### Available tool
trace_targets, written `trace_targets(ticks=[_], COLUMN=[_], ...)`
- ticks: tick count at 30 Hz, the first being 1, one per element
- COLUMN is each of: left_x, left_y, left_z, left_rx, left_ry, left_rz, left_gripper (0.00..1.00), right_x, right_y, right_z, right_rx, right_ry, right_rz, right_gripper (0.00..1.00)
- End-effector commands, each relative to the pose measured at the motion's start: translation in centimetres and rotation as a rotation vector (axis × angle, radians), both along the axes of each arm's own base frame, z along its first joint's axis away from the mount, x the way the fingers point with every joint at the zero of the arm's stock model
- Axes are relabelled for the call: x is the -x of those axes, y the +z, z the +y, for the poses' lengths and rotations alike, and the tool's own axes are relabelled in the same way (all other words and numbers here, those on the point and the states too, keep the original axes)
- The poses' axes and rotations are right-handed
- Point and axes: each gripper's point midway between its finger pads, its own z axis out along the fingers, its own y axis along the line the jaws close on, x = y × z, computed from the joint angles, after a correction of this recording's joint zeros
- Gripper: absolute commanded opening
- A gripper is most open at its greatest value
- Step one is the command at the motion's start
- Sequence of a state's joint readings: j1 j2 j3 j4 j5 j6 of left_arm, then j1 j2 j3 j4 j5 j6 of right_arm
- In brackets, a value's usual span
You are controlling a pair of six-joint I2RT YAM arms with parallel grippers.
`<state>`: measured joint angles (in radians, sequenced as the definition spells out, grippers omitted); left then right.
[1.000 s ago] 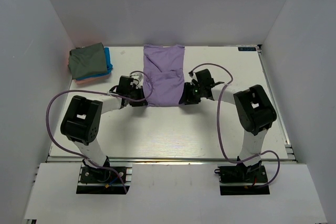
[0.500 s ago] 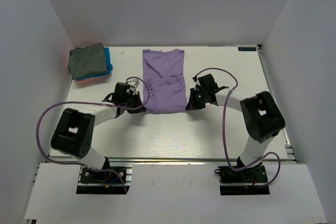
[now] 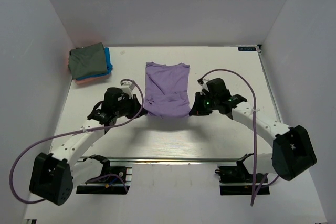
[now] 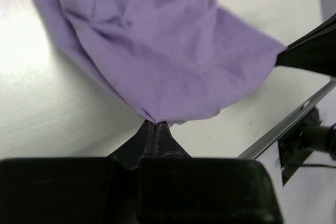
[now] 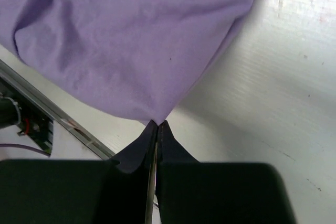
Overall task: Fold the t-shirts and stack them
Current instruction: Fold the long partially folded tshirt into a neat square
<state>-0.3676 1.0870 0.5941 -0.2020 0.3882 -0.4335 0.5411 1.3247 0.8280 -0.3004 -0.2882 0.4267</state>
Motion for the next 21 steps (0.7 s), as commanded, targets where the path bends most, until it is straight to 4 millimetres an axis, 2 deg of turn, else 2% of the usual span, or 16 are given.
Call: trace_targets(ticks=[1, 3, 4, 6, 7, 10, 11, 13, 14, 15, 16, 17, 18, 19, 20, 21], left_x=[-2.0, -3.0, -3.6, -4.8, -5.6, -8.0, -8.9, -10.5, -11.5, -12.1, -13.4, -14.0, -14.5, -15.5, -16.3, -16.8], left_y=[4.9, 6.3, 6.2, 7.2, 7.4, 7.5, 8.5, 7.6, 8.7, 9.0, 9.3, 9.3, 9.4, 10.4, 9.0, 8.9], left_z=[0.4, 0.7, 0.7, 0.5, 0.9, 1.5, 1.5, 2.4, 2.3, 2.2, 2.0, 2.0, 1.9, 1.8, 2.0, 1.8], left_rx=[0.016, 0.012, 0.002, 0.015, 0.012, -0.032, -0.032, -0.083, -0.08, -0.083, -0.096, -0.103, -0.114, -0.112, -0.148, -0.157], left_ry=[0.082, 0.123, 0.132, 0.148, 0.179, 0.246, 0.261, 0.317, 0.331, 0.339, 0.34, 0.35, 0.342, 0.355, 0.365, 0.36], left_rz=[-0.104, -0.121, -0.114, -0.127, -0.125, -0.132, -0.152, -0.125, -0.149, -0.153, -0.163, -0.164, -0.172, -0.192, -0.169, -0.169], left_gripper=[0.0, 0.0, 0.0, 0.0, 0.0, 0.0, 0.0, 0.0, 0.0, 0.0, 0.0, 0.0, 0.0, 0.0, 0.0, 0.0], right_x=[-1.5, -2.5, -3.5, -4.4, -5.8, -8.5, -9.2, -10.2, -11.6, -11.8, -12.8, -13.8, -13.9, -14.4, -15.3, -15.8], right_y=[3.8, 4.5, 5.7, 6.0, 7.3, 9.0, 9.8, 10.0, 10.5, 10.4, 8.9, 10.3, 10.2, 10.1, 9.6, 9.7], right_z=[0.6, 0.5, 0.9, 0.6, 1.0, 1.0, 1.4, 0.9, 1.3, 1.4, 0.9, 1.2, 1.1, 0.9, 0.8, 0.6], right_rx=[-0.019, -0.009, -0.017, 0.007, 0.008, 0.025, 0.02, 0.043, 0.045, 0.052, 0.079, 0.065, 0.073, 0.072, 0.079, 0.071], right_ry=[-0.007, -0.026, -0.033, -0.058, -0.073, -0.113, -0.112, -0.132, -0.137, -0.134, -0.146, -0.15, -0.145, -0.155, -0.161, -0.166], right_rz=[-0.067, -0.093, -0.115, -0.124, -0.157, -0.213, -0.229, -0.231, -0.242, -0.235, -0.2, -0.226, -0.213, -0.204, -0.196, -0.196], right_gripper=[0.0, 0.0, 0.0, 0.0, 0.0, 0.0, 0.0, 0.0, 0.0, 0.0, 0.0, 0.0, 0.0, 0.0, 0.0, 0.0])
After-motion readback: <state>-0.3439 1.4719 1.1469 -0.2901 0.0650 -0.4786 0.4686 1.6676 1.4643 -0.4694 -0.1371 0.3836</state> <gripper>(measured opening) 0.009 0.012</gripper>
